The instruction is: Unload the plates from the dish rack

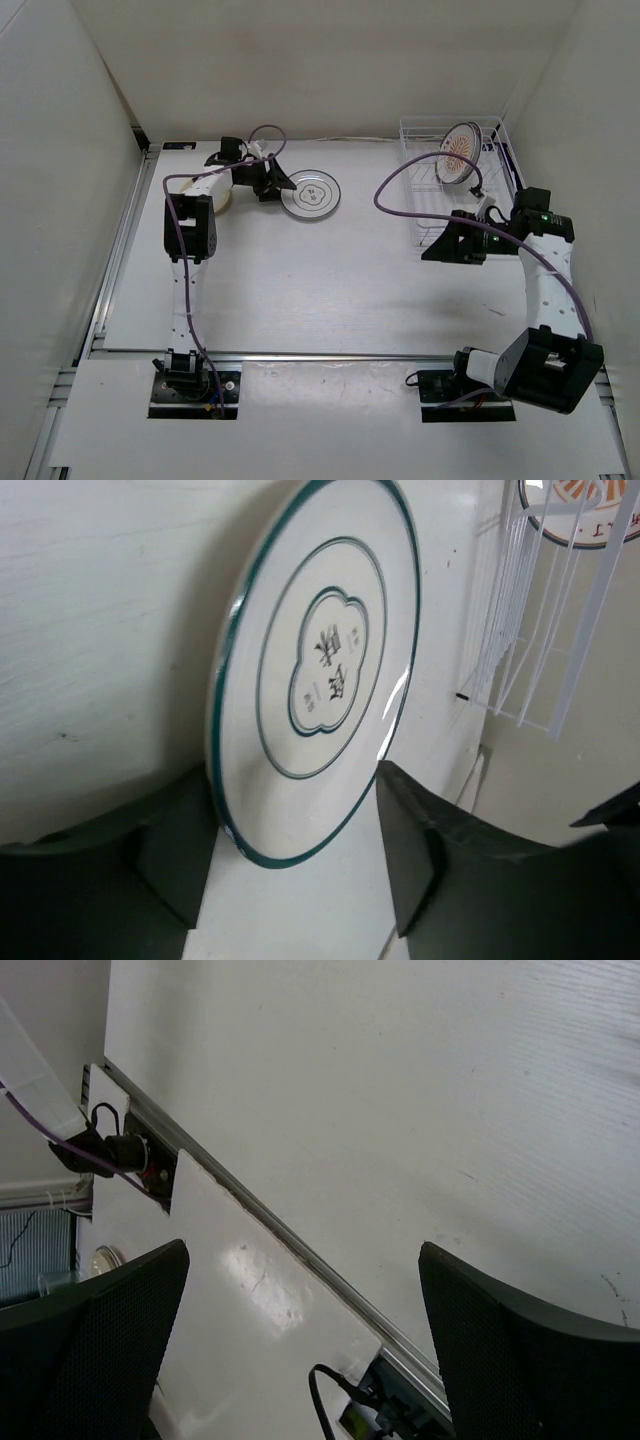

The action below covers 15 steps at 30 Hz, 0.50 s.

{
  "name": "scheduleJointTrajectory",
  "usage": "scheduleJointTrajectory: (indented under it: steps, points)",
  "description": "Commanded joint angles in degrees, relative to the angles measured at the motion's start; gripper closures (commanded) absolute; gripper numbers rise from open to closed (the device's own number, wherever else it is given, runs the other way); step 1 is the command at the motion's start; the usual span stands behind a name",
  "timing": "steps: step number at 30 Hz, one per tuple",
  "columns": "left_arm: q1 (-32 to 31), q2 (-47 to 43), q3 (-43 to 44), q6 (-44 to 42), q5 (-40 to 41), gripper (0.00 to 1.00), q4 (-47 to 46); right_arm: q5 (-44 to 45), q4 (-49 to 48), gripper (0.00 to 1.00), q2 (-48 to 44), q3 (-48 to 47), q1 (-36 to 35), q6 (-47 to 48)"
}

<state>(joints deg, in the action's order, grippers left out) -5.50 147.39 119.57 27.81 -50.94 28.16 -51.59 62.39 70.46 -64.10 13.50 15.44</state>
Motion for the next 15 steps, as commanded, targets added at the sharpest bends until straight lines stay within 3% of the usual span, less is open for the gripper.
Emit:
scheduleJointTrajectory:
  steps: [1,2,6,8,10,11,15]
  points:
    - [-0.48,-4.65,-1.96,-3.55,3.04,0.25,-0.13,-2.9,-2.44,0.01,-1.9,0.99,0.3,0.38]
    - [-0.48,-4.66,-1.97,-4.6,3.04,0.17,-0.13,-2.12,-3.15,0.01,-2.42,1.51,0.3,-1.19]
    - [-1.01,-5.8,-3.02,-6.27,4.44,0.07,0.4,3.94,-5.53,0.01,-3.65,-0.06,0.3,-4.36]
    - [-1.53,-7.64,-3.81,-8.03,9.69,0.03,1.97,7.98,-6.23,0.01,-4.71,-1.2,0.3,-5.06]
    - [-2.24,-10.26,-4.43,-9.61,16.45,0.03,3.82,16.05,-9.2,0.0,-5.24,-3.21,0.3,-5.68]
    - [-3.11,-11.15,-5.3,-10.32,24.92,0.03,4.79,19.65,-10.7,0.0,-5.76,-3.75,0.3,-5.69]
    - [-4.87,-15.11,-6.72,-12.95,42.74,0.03,7.87,36.36,-16.76,0.0,-5.77,-7.27,0.3,-7.96]
